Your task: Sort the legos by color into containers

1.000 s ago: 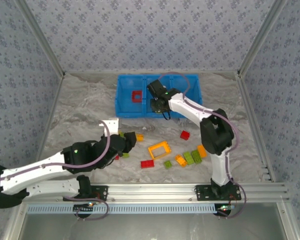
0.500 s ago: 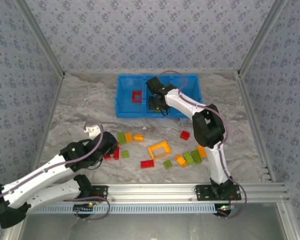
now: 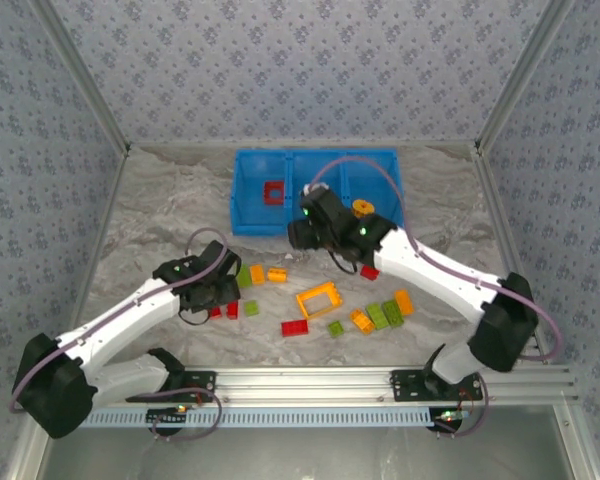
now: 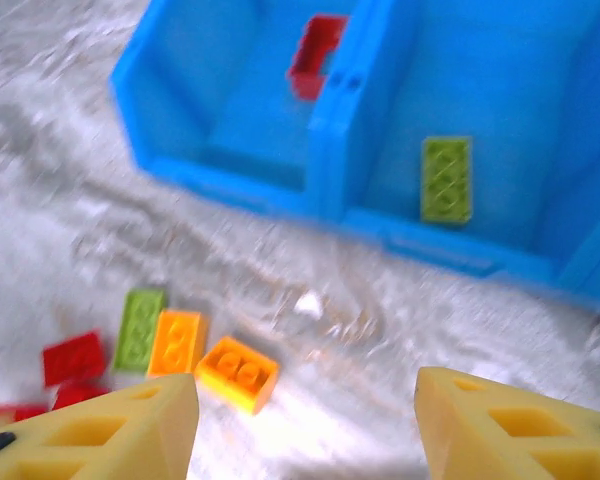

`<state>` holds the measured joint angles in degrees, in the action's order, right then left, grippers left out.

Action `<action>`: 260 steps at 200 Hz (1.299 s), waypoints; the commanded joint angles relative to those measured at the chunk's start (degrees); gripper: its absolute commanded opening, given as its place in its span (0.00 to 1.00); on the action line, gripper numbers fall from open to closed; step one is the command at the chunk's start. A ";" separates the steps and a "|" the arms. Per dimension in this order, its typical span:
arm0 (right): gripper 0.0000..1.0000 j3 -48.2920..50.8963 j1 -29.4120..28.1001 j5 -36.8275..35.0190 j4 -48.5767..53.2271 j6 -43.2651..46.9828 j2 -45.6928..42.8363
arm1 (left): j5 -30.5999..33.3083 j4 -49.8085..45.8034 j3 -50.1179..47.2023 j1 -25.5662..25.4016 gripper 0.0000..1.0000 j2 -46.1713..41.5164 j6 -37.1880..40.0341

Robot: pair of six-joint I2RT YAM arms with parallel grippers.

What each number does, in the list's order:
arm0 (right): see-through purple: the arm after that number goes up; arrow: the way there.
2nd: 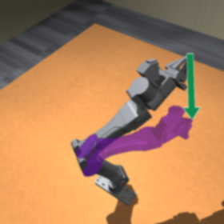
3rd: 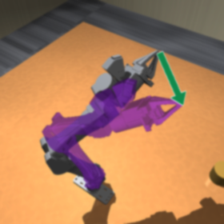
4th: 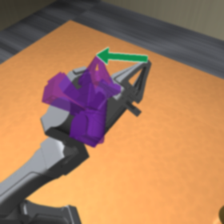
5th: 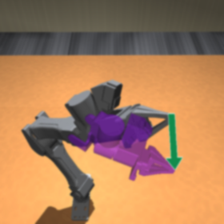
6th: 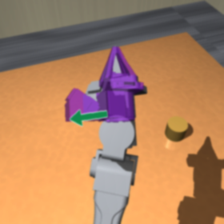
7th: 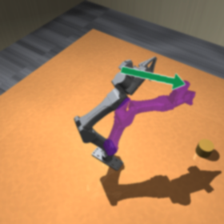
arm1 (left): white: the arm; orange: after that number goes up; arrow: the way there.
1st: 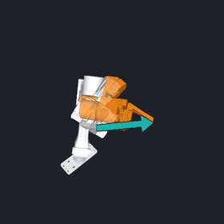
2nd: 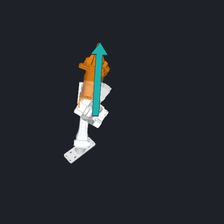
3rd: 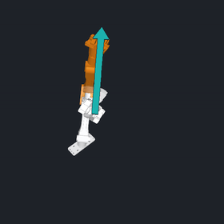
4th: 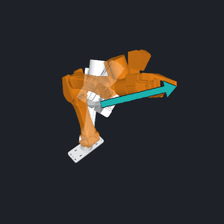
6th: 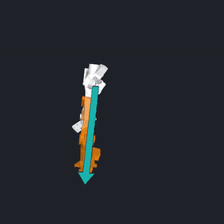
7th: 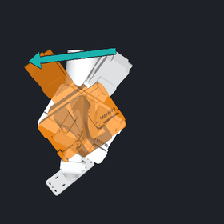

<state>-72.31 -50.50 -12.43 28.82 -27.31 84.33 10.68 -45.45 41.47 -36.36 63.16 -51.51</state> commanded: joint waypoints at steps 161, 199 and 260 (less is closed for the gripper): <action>0.66 16.77 -13.21 4.16 -8.74 -3.80 -8.70 | -6.66 11.70 4.57 9.95 0.71 20.16 0.72; 0.66 17.26 -13.48 3.48 -8.15 -4.32 -9.66 | -5.34 13.26 3.12 9.99 0.66 21.10 0.23; 0.66 17.49 -13.47 3.07 -7.29 -4.59 -10.26 | -5.02 15.41 1.84 9.99 0.56 22.45 0.35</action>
<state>-55.31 -63.59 -9.15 20.78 -32.12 75.42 4.56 -30.92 44.42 -26.61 84.88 -50.61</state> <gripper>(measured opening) 0.662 0.573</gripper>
